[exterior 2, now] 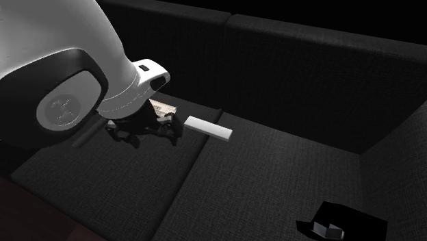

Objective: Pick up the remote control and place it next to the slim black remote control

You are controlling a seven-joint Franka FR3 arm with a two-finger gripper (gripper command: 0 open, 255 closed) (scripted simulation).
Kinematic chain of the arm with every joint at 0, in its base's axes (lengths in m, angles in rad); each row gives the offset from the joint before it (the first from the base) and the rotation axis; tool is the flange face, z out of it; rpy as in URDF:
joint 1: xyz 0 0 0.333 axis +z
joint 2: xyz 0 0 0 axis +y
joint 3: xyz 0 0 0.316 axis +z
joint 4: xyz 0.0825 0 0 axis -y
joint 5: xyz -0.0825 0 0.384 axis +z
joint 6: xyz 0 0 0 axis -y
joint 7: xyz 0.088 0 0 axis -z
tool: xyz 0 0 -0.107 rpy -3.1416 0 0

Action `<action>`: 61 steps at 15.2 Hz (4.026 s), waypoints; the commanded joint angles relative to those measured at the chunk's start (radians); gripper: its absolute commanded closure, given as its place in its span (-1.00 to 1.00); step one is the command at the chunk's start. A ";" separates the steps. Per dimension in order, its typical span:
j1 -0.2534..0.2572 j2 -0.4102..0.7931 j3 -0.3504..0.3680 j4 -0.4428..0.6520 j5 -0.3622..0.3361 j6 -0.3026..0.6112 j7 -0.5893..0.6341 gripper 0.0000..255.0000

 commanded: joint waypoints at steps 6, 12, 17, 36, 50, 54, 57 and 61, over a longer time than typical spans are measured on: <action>0.061 0.251 -0.135 0.101 0.034 0.123 -0.325 -1.00; 0.091 0.506 -0.205 0.253 0.131 0.181 -0.614 -1.00; 0.077 0.726 -0.207 0.416 0.228 0.189 -0.838 -1.00; -0.002 1.165 -0.109 0.761 0.334 0.207 -1.162 -1.00; -0.002 1.166 -0.109 0.763 0.334 0.206 -1.162 1.00; -0.001 1.154 -0.111 0.771 0.330 0.186 -1.160 1.00; -0.001 1.139 -0.114 0.789 0.325 0.154 -1.157 1.00; 0.000 1.122 -0.118 0.816 0.319 0.110 -1.153 1.00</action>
